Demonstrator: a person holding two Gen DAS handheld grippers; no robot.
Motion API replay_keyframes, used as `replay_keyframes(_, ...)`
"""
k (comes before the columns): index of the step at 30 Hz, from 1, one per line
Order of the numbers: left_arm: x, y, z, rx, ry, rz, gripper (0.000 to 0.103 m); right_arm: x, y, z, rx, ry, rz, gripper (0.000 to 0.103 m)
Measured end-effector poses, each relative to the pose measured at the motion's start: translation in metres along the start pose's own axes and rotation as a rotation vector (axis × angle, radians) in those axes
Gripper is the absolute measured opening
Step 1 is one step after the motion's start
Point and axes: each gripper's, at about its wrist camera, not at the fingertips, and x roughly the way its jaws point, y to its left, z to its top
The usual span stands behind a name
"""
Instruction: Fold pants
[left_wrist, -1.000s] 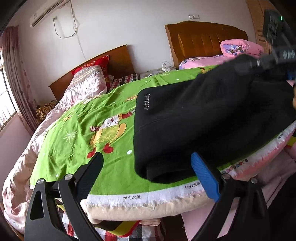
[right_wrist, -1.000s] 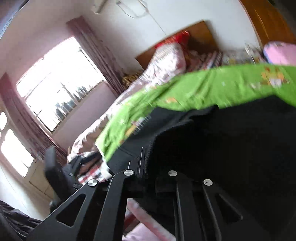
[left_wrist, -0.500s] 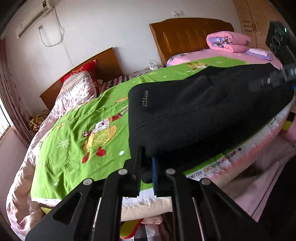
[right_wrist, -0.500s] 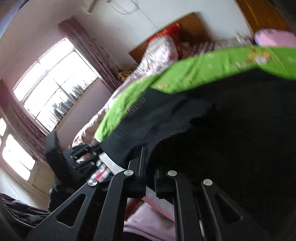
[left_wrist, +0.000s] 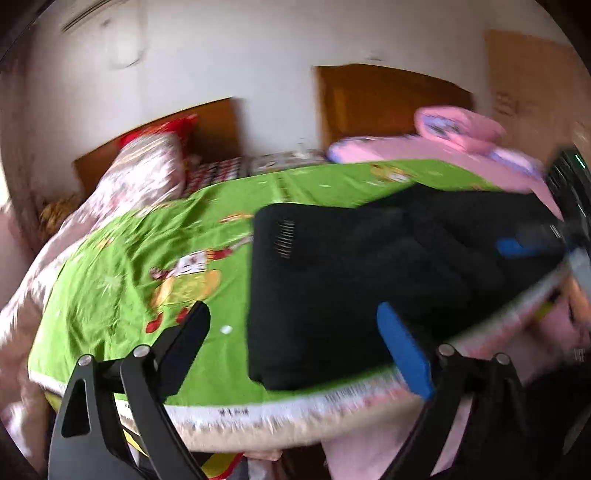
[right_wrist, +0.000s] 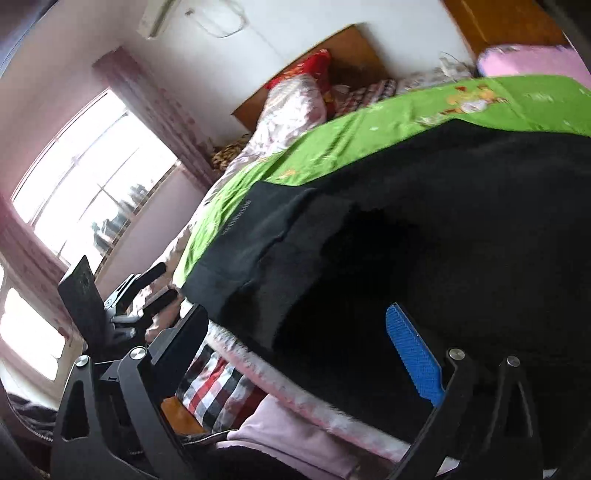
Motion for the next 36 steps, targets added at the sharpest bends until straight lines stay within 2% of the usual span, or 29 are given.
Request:
replay_keyframes(2, 0.021, 0.006, 0.005, -0.058, 0.040, 0.019, 0.092, 0.011, -0.004, 0.000, 0.012, 0.044, 0.004, 0.095)
replay_keyframes(4, 0.045, 0.008, 0.004, -0.100, 0.104, 0.024, 0.092, 0.022, 0.005, 0.004, -0.041, 0.088, -0.018, 0.095)
replay_keyframes(6, 0.060, 0.006, 0.000, -0.123, 0.149, 0.017, 0.092, 0.034, 0.015, 0.005, -0.073, 0.143, 0.000, 0.095)
replay_keyframes(9, 0.067, 0.008, -0.004, -0.213, 0.162, -0.035, 0.091, 0.054, 0.034, 0.008, -0.155, 0.219, -0.040, 0.096)
replay_keyframes(11, 0.067, 0.007, -0.005, -0.216, 0.158, -0.050, 0.091, 0.063, 0.040, 0.012, -0.160, 0.240, -0.017, 0.095)
replay_keyframes(12, 0.065, 0.004, -0.004, -0.193, 0.151, -0.050, 0.091, 0.066, 0.042, 0.015, -0.160, 0.233, -0.008, 0.093)
replay_keyframes(14, 0.061, -0.001, -0.006, -0.153, 0.133, -0.028, 0.090, 0.065, 0.040, 0.024, -0.130, 0.197, 0.002, 0.071)
replay_keyframes(15, 0.058, -0.001, -0.005, -0.140, 0.121, -0.019, 0.090, 0.064, 0.034, 0.028, -0.098, 0.180, 0.017, 0.065)
replay_keyframes(17, 0.045, 0.005, -0.006, -0.139, 0.082, 0.018, 0.091, 0.060, 0.025, 0.030, -0.051, 0.144, 0.023, 0.036)
replay_keyframes(20, 0.021, 0.025, -0.012, -0.171, 0.021, 0.084, 0.092, 0.052, 0.026, 0.025, -0.074, 0.086, 0.027, 0.025)
replay_keyframes(22, 0.009, 0.043, -0.023, -0.200, 0.018, 0.113, 0.093, 0.044, 0.034, 0.023, -0.129, 0.039, -0.007, 0.021)
replay_keyframes(25, 0.000, 0.051, -0.039, -0.192, 0.056, 0.134, 0.093, 0.037, 0.052, 0.034, -0.199, -0.036, -0.039, 0.019)
replay_keyframes(30, 0.008, 0.026, -0.047, -0.143, 0.091, 0.068, 0.093, 0.019, 0.066, 0.057, -0.260, -0.120, -0.071, 0.019)
replay_keyframes(33, 0.028, 0.013, -0.041, -0.132, 0.094, 0.061, 0.093, 0.009, 0.072, 0.065, -0.281, -0.145, -0.084, 0.019)
replay_keyframes(34, 0.034, 0.011, -0.039, -0.130, 0.097, 0.072, 0.093, 0.006, 0.074, 0.067, -0.293, -0.153, -0.093, 0.019)
replay_keyframes(36, 0.049, 0.013, -0.034, -0.146, 0.108, 0.142, 0.093, 0.004, 0.076, 0.069, -0.304, -0.168, -0.109, 0.019)
